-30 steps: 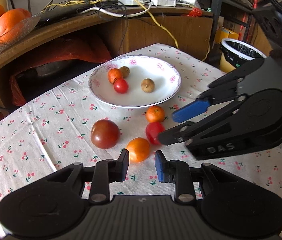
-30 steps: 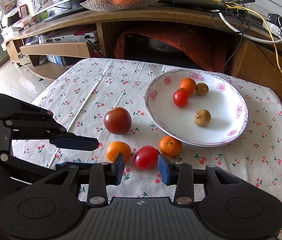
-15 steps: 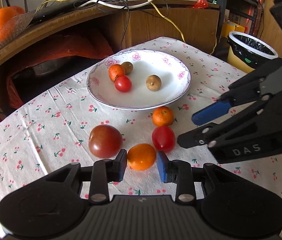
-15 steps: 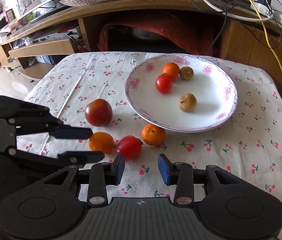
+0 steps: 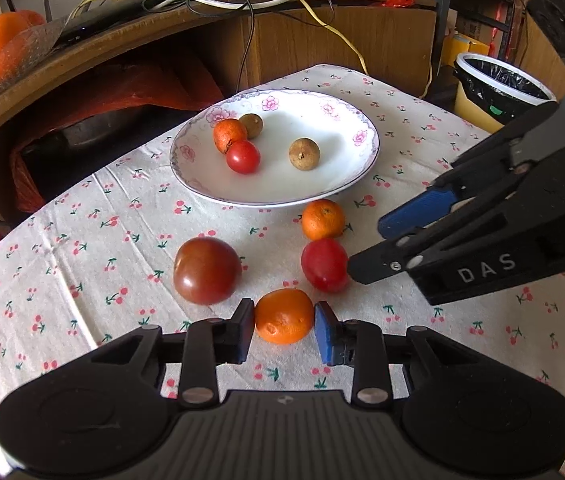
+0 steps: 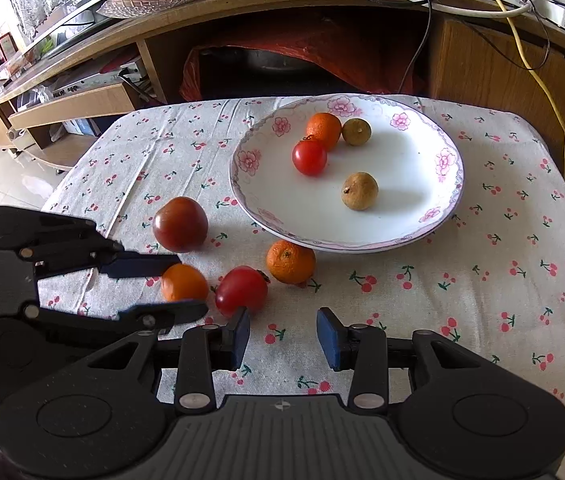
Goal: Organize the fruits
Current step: 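Move the left tool onto an orange while the right tool approaches the fruits, then close the left tool on the orange while the right tool grasps a red tomato, then carry the orange and red tomato over the white bowl with both tools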
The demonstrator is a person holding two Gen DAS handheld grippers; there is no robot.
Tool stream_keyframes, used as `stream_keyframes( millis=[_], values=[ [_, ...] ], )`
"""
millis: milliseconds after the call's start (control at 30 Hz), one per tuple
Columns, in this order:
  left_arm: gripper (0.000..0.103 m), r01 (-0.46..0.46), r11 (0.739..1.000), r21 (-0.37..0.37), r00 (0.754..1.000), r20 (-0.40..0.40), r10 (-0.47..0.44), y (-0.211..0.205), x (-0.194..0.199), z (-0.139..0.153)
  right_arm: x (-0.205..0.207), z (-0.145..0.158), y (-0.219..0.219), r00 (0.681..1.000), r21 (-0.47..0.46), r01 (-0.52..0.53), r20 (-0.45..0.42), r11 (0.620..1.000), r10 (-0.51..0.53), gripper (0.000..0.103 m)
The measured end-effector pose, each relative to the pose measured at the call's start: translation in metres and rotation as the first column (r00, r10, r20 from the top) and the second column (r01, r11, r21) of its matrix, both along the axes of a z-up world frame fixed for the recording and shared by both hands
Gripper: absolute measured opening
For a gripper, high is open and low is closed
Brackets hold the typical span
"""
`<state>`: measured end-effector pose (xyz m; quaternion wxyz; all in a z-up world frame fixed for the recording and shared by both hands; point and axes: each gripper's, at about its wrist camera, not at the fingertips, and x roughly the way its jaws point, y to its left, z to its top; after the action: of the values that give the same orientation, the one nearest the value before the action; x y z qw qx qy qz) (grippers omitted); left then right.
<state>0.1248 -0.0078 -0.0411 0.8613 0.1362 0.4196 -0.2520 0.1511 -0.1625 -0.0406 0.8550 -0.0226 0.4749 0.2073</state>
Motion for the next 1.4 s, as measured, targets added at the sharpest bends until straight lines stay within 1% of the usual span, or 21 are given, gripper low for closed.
stream_keyframes(
  millis=[200,267,367,600,633,667,700,833,933,1033,1133,1200,1400],
  values=[
    [0.04,-0.01,0.999,-0.03,1.0,-0.025,0.01,0.01,-0.005,0.002,0.002,-0.003,0.011,0.999,0.017,-0.033,0.008,0.999,0.033,0.034],
    [0.04,-0.01,0.999,-0.031,1.0,-0.03,0.009,0.011,-0.006,0.001,0.005,-0.005,0.014,0.999,0.029,-0.035,0.002,0.999,0.035,0.039],
    [0.04,-0.011,0.999,-0.035,0.999,-0.033,0.01,0.015,-0.008,0.001,0.009,-0.01,0.019,0.999,0.056,-0.032,-0.018,0.998,0.033,0.039],
    [0.041,-0.001,1.0,-0.031,0.999,-0.054,-0.001,0.015,-0.011,-0.005,0.014,-0.014,0.026,0.999,0.059,-0.04,-0.009,0.997,0.041,0.04],
    [0.041,-0.001,0.999,-0.032,0.999,-0.054,-0.001,0.016,-0.011,-0.005,0.014,-0.014,0.027,0.999,0.055,-0.042,-0.007,0.998,0.042,0.038],
    [0.041,-0.002,0.999,-0.033,0.999,-0.054,0.0,0.016,-0.012,-0.005,0.013,-0.014,0.028,0.999,0.045,-0.045,-0.004,0.998,0.045,0.032],
    [0.041,-0.003,0.999,-0.034,0.999,-0.055,0.001,0.016,-0.012,-0.005,0.012,-0.014,0.028,0.999,0.035,-0.049,0.002,0.998,0.049,0.031],
    [0.04,-0.003,0.999,-0.034,0.999,-0.053,0.002,0.017,-0.014,-0.005,0.006,-0.012,0.026,0.998,0.006,-0.067,0.013,0.998,0.067,0.03],
    [0.04,0.002,1.0,-0.029,0.999,-0.048,-0.003,0.016,-0.016,-0.003,0.002,-0.011,0.021,0.998,0.004,-0.068,0.002,0.998,0.068,0.029],
    [0.04,0.002,0.999,-0.045,0.999,-0.055,-0.004,0.015,-0.017,0.0,-0.005,-0.008,0.014,0.998,-0.01,-0.067,0.0,0.998,0.067,0.029],
    [0.04,0.014,1.0,-0.028,0.999,-0.036,-0.015,0.009,-0.018,0.002,-0.014,-0.007,0.005,0.998,-0.025,-0.059,-0.011,0.998,0.059,0.029],
    [0.04,0.013,1.0,-0.028,0.999,-0.041,-0.014,0.005,-0.016,0.001,-0.021,-0.007,0.002,0.998,-0.035,-0.06,-0.019,0.998,0.059,0.029],
    [0.04,0.013,1.0,-0.015,0.999,-0.031,-0.013,-0.002,-0.014,0.0,-0.034,-0.007,-0.006,0.999,-0.026,-0.018,-0.04,0.999,0.017,0.03]
  ],
)
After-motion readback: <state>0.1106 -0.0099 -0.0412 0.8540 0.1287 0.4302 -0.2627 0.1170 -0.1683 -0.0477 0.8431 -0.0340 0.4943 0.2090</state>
